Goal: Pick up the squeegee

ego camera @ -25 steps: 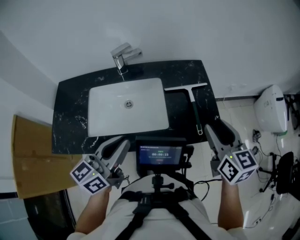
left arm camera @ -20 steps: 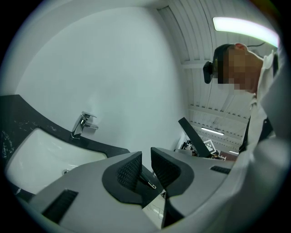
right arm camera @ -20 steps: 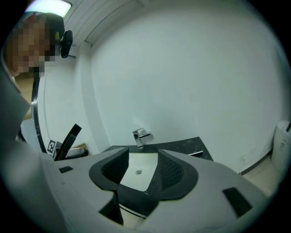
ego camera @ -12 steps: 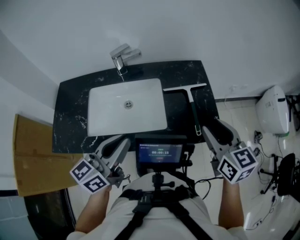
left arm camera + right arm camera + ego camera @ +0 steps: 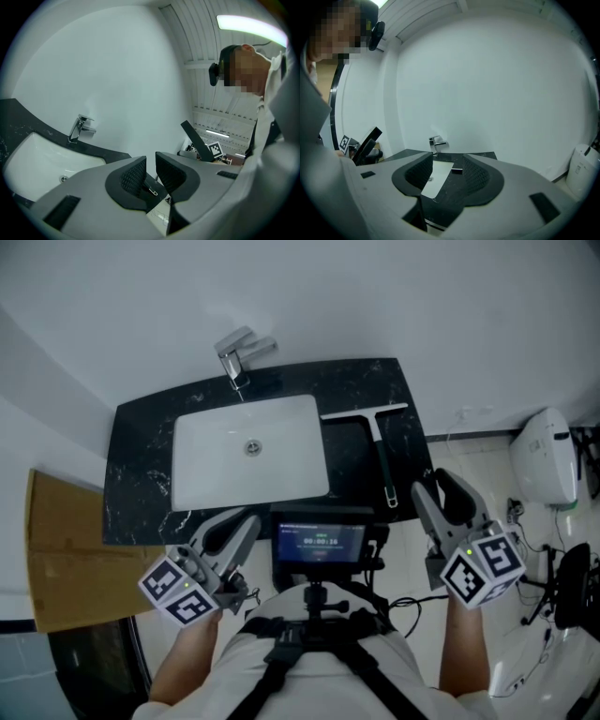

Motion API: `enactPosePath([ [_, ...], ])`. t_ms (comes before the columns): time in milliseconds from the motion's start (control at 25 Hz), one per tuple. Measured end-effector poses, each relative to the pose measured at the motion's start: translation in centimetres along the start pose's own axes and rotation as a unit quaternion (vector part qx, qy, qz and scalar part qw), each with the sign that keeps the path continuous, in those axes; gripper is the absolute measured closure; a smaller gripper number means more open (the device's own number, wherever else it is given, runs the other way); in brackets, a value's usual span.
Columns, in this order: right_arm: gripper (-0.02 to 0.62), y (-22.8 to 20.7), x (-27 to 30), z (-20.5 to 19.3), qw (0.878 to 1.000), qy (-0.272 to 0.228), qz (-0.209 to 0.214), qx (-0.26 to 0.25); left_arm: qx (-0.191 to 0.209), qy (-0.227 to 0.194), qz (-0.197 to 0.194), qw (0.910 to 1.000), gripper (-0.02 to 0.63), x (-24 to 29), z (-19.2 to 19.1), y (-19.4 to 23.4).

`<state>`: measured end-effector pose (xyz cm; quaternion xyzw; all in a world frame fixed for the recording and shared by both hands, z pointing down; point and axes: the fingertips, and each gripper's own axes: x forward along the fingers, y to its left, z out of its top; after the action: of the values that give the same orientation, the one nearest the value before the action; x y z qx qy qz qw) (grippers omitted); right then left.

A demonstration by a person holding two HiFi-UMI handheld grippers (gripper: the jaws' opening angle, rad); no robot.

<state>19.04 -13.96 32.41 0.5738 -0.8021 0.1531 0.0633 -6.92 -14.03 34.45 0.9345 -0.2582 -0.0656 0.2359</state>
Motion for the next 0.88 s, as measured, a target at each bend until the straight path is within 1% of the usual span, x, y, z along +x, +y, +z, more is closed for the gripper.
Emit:
enactPosePath([
  [240, 0.396, -0.7, -0.9, 0.5, 1.000, 0.004, -0.022, 0.002, 0.004, 0.001, 0.002, 1.0000, 0.549, -0.2, 0.2, -0.6],
  [520, 0.396, -1.5, -1.1, 0.9, 0.999, 0.007, -0.042, -0.012, 0.009, -0.001, 0.006, 0.9999, 0.549, -0.3, 0.7, -0.7],
  [720, 0.396, -2.6, -0.5, 0.2, 0.997, 0.013, -0.068, -0.021, 0.004, 0.001, 0.011, 0.9999, 0.549, -0.5, 0.1, -0.7],
  [880, 0.396, -2.7, 0.3, -0.6, 0.997, 0.019, -0.072, -0.011, 0.000, 0.002, 0.017, 0.9999, 0.549, -0.8, -0.3, -0.7],
])
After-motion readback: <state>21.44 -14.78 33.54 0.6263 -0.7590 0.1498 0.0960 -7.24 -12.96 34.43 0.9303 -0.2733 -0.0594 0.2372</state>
